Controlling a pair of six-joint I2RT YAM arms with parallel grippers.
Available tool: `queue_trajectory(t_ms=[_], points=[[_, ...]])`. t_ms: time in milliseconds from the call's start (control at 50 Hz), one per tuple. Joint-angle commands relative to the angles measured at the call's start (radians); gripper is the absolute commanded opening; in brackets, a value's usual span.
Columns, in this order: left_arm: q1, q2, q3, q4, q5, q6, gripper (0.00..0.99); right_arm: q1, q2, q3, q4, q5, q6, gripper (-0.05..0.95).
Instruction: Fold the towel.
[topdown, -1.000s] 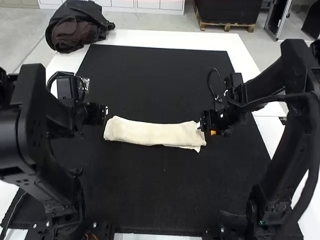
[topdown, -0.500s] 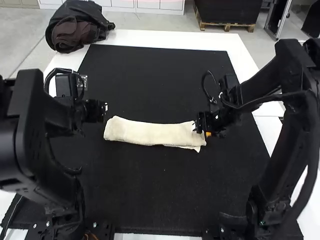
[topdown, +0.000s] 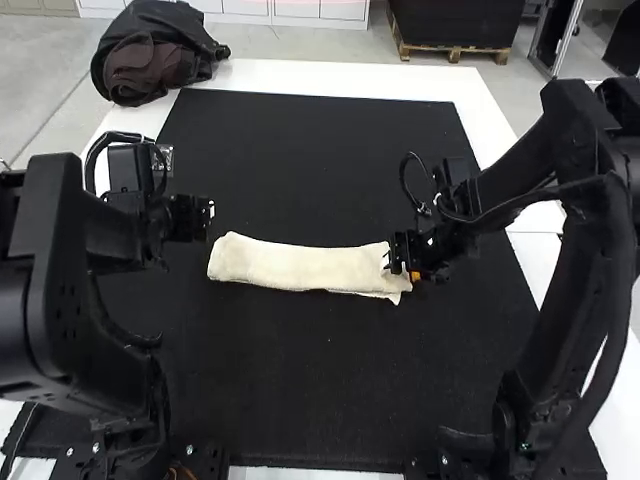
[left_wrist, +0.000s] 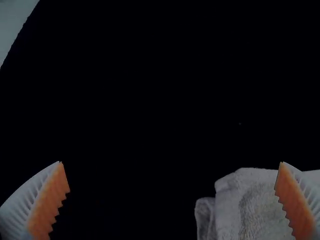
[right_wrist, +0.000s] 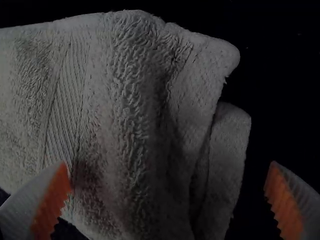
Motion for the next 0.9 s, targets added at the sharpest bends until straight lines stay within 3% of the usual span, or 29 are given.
queue_trajectory(t_ms=[0,480,520,560,620,640,880], points=[[0.008,-0.014,0.021,0.001,0.002,-0.009,0.964,0.057,0.027,-0.006,0.034,-0.038,0.046,0.90],[0.008,-0.015,0.020,-0.002,0.004,-0.007,0.964,0.073,0.047,-0.012,0.054,-0.031,0.072,0.88],[0.008,-0.015,0.021,-0.002,0.004,-0.007,0.964,0.073,0.053,-0.016,0.059,-0.031,0.072,0.79],[0.008,-0.015,0.021,-0.002,0.005,-0.007,0.964,0.073,0.056,-0.021,0.062,-0.043,0.073,0.59],[0.008,-0.015,0.020,-0.002,0.005,-0.007,0.964,0.069,0.059,-0.033,0.066,-0.081,0.073,0.05],[0.008,-0.015,0.020,-0.002,0.005,-0.007,0.964,0.069,0.059,-0.038,0.077,-0.077,0.075,-0.04],[0.016,-0.015,0.021,0.000,0.005,-0.007,0.964,0.055,0.066,-0.045,0.066,-0.097,0.084,-0.02]])
